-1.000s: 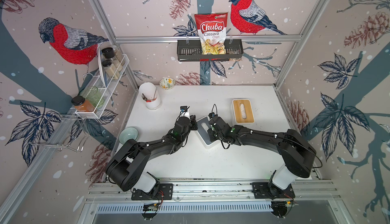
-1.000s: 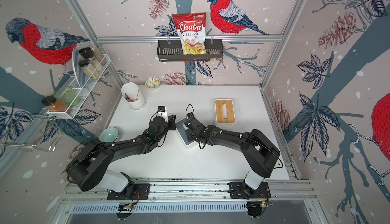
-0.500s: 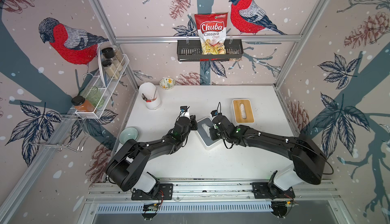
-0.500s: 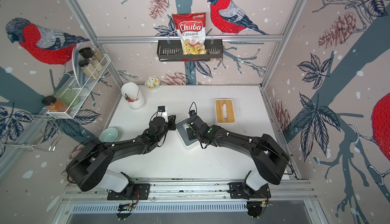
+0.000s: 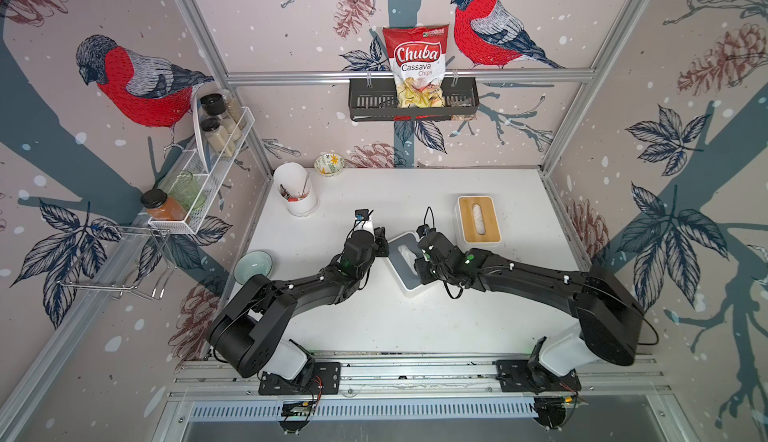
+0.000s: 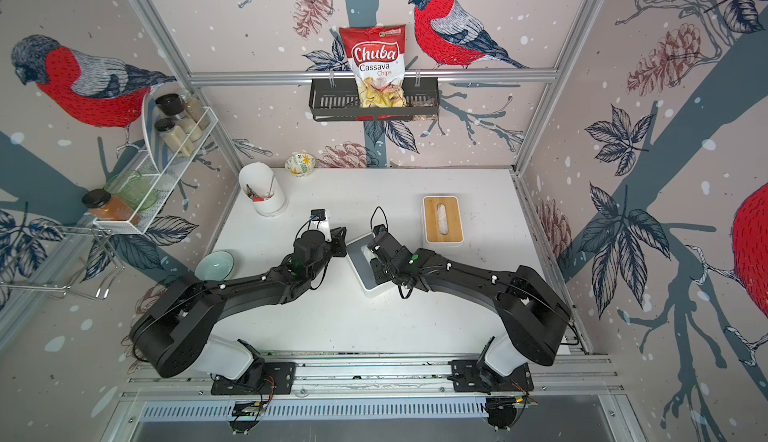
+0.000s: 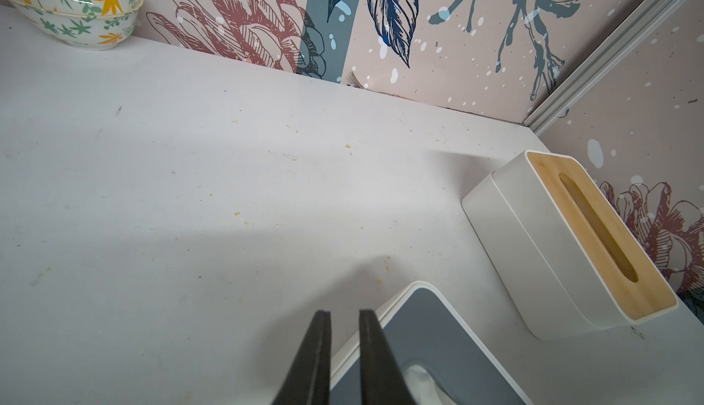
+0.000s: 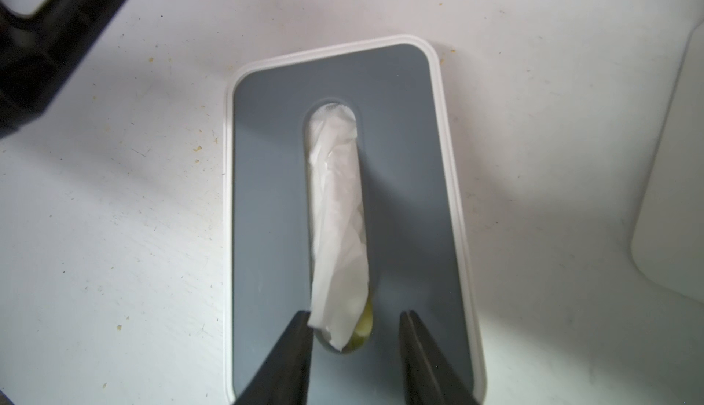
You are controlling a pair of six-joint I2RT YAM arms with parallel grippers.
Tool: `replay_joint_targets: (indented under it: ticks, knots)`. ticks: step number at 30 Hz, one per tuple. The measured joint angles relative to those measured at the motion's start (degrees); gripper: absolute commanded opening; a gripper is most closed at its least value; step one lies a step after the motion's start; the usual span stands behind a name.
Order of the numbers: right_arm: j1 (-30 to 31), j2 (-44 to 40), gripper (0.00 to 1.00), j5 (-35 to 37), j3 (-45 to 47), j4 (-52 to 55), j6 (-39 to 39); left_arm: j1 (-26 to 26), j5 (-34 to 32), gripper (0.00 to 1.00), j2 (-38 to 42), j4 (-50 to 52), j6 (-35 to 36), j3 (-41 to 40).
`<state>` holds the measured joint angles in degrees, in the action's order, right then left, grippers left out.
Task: Put the tissue paper into the tissue box
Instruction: Pull the paper towel from the tissue box.
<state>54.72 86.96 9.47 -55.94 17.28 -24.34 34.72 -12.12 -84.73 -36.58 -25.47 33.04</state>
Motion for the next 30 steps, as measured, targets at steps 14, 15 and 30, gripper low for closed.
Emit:
replay_joint_targets:
  ticks: [14, 15, 30]
  knots:
    - [-4.85, 5.03, 0.62, -3.91, -8.37, -0.07, 5.92, -0.07, -0.17, 0.19, 0.72, 0.02, -0.04, -0.52]
    - [-4.85, 5.86, 0.62, -4.13, -8.83, -0.02, 6.43, -0.15, -0.17, 0.19, 0.83, -0.02, -0.07, -0.66]
    - [-3.48, 13.29, 0.20, -5.49, -12.22, 2.29, 9.81, -1.92, 0.07, 0.19, 1.88, -0.42, -1.68, -2.49]
